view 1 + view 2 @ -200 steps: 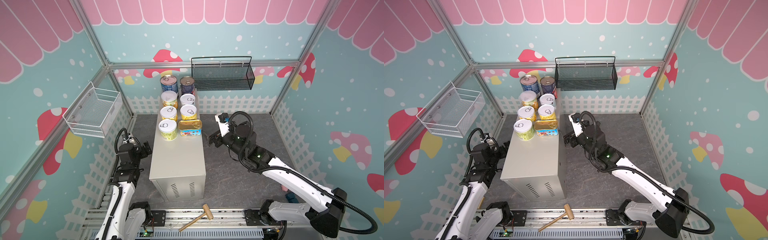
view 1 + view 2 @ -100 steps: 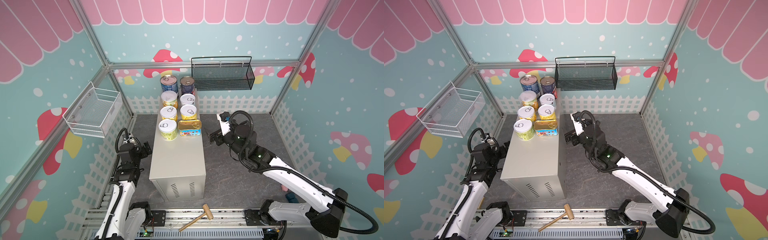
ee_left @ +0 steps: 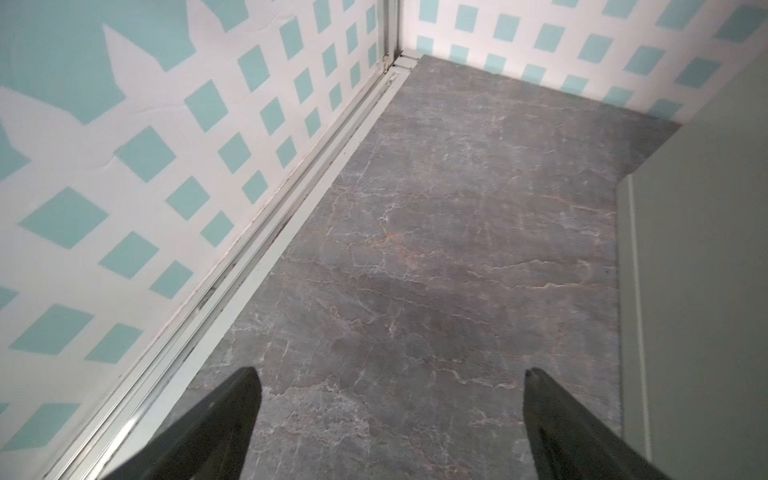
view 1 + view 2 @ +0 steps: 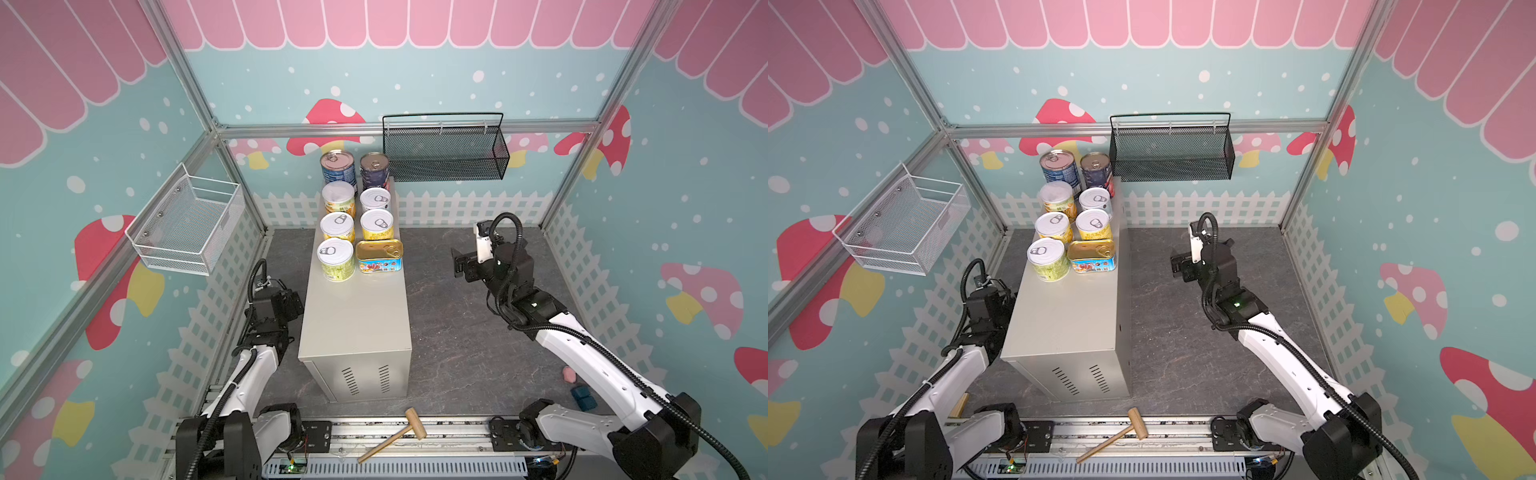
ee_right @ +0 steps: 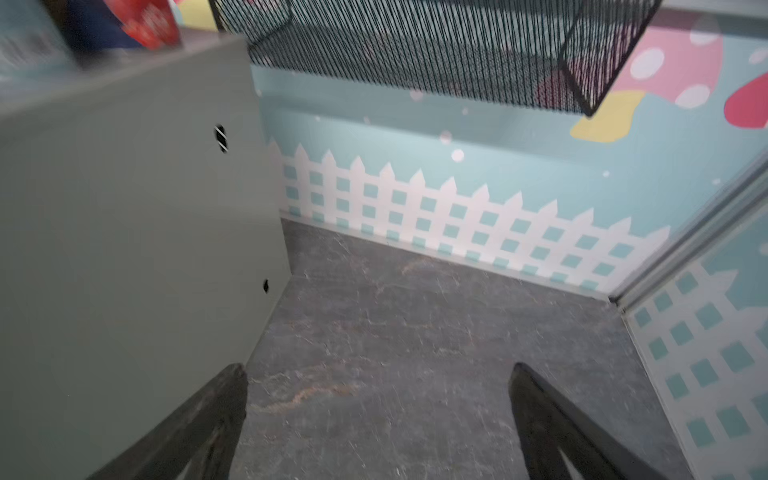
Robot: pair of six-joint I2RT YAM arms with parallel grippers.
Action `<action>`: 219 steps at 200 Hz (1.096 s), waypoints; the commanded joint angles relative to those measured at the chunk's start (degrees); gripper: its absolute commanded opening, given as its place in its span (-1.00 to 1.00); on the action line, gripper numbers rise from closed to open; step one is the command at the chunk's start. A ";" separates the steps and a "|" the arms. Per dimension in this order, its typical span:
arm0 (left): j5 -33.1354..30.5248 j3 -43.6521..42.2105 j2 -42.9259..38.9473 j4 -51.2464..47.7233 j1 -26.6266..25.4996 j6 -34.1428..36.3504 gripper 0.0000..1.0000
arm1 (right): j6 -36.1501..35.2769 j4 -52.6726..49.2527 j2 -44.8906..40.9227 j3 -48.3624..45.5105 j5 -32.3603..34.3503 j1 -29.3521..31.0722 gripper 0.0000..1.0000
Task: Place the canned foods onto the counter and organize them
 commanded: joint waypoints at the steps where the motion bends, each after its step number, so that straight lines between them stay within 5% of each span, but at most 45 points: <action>1: -11.43 -3.65 1.08 10.34 -5.17 0.09 0.99 | -0.08 1.73 0.39 -0.98 -1.87 -0.68 0.99; 27: -15.47 -3.76 7.03 17.48 -11.49 3.43 0.99 | 0.16 -0.87 1.74 1.42 -3.42 -0.87 0.99; 53: -11.92 -4.57 9.44 24.44 -15.39 7.72 1.00 | 0.39 -7.99 3.39 5.76 -2.26 -0.81 0.99; 88: -5.87 -3.56 13.63 30.51 -14.51 8.30 0.99 | -0.75 -9.75 1.31 7.40 -8.09 -0.81 0.99; 142: 7.42 0.61 19.85 31.68 -5.11 2.06 1.00 | -0.86 -15.19 0.91 17.55 -25.23 -0.31 0.99; 157: 13.12 -4.06 23.60 44.33 -5.24 4.39 0.99 | -1.66 -17.43 1.30 19.93 -26.10 -0.23 0.99; 170: 10.32 -6.98 26.61 53.85 -6.26 4.90 0.99 | -2.93 -19.11 1.50 21.47 -28.05 -0.20 0.99; 219: 9.11 -6.10 26.08 51.29 -6.26 4.14 0.99 | -5.02 -18.56 1.41 23.37 -35.00 -0.23 0.99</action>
